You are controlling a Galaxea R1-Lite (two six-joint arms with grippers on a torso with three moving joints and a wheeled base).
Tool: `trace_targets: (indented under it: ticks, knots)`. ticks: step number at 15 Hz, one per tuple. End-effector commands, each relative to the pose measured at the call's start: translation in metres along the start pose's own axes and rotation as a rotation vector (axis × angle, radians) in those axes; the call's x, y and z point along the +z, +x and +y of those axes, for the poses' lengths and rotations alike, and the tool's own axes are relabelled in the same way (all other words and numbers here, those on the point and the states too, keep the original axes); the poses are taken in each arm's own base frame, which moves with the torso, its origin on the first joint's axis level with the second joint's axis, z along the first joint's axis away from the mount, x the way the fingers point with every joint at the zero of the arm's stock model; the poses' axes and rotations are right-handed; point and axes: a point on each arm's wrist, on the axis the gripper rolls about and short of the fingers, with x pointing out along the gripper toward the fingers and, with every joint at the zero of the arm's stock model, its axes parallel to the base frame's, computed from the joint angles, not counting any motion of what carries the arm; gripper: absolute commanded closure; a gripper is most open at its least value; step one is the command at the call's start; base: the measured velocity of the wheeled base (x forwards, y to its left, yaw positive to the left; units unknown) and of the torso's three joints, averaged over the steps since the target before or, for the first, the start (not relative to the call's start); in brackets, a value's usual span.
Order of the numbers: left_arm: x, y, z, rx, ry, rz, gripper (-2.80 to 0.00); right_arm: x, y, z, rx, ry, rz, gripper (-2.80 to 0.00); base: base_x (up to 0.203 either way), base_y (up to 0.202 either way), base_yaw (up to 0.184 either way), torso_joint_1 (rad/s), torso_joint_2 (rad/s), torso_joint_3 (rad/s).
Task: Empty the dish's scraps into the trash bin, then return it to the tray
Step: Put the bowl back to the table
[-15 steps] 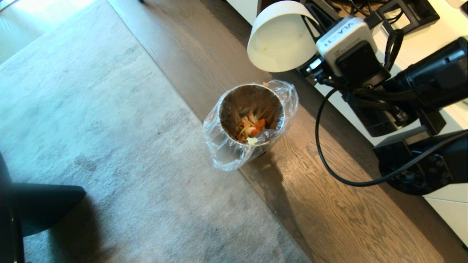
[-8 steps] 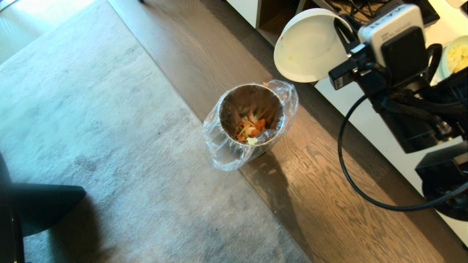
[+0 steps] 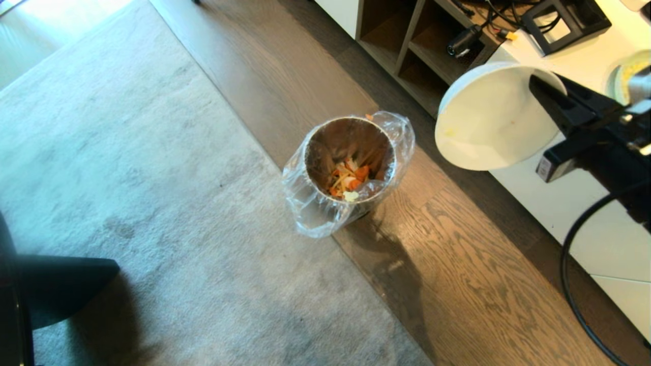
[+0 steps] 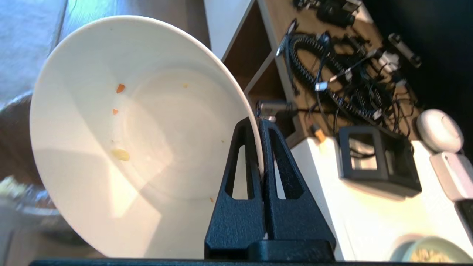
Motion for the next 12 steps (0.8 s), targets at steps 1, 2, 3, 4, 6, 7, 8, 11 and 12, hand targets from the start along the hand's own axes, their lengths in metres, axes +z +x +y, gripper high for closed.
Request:
trace_targets:
  ticks: [1, 2, 3, 4, 6, 7, 8, 11, 12]
  knots:
    - [0.000, 0.000, 0.000, 0.001, -0.001, -0.001, 0.00, 0.005, -0.032, -0.016, 0.000, 0.003, 0.005, 0.00, 0.000, 0.000, 0.000, 0.000, 0.00, 0.000]
    - [0.000, 0.000, 0.000, 0.001, -0.001, -0.001, 0.00, 0.003, -0.041, -0.017, 0.016, 0.007, 0.023, 0.00, 0.000, 0.000, 0.000, 0.000, 0.00, 0.000]
    - [0.000, 0.000, 0.000, 0.001, -0.001, -0.001, 0.00, 0.002, -0.048, -0.018, 0.022, 0.009, 0.037, 0.00, 0.000, 0.000, 0.000, 0.000, 0.00, 0.000]
    - [0.000, 0.000, 0.000, 0.001, -0.001, -0.001, 0.00, 0.000, -0.055, -0.019, 0.024, 0.012, 0.059, 0.00, 0.000, 0.000, 0.000, 0.000, 0.00, 0.000]
    - [0.000, 0.000, 0.000, 0.001, -0.001, -0.001, 0.00, -0.006, -0.072, -0.018, 0.050, 0.020, 0.102, 0.00, 0.000, 0.000, 0.000, 0.000, 0.00, 0.000]
    - [0.000, 0.000, 0.000, 0.001, -0.001, -0.001, 0.00, -0.010, -0.082, -0.018, 0.069, 0.024, 0.124, 0.00, 0.000, 0.000, 0.000, 0.000, 0.00, 0.000]
    - [0.000, 0.000, 0.000, 0.001, -0.001, -0.001, 0.00, -0.016, -0.093, -0.016, 0.087, 0.031, 0.160, 0.00, 0.000, 0.000, 0.000, 0.000, 0.00, 0.000]
    - [0.000, 0.000, 0.000, 0.001, -0.001, -0.001, 0.00, -0.045, -0.119, -0.012, 0.074, 0.049, 0.334, 0.00, 0.000, 0.000, 0.000, 0.000, 0.00, 0.000]
    - [0.000, 0.000, 0.000, 0.001, -0.001, -0.001, 0.00, -0.054, -0.127, -0.011, 0.053, 0.080, 0.400, 0.00, 0.000, 0.000, 0.000, 0.000, 0.00, 0.000]
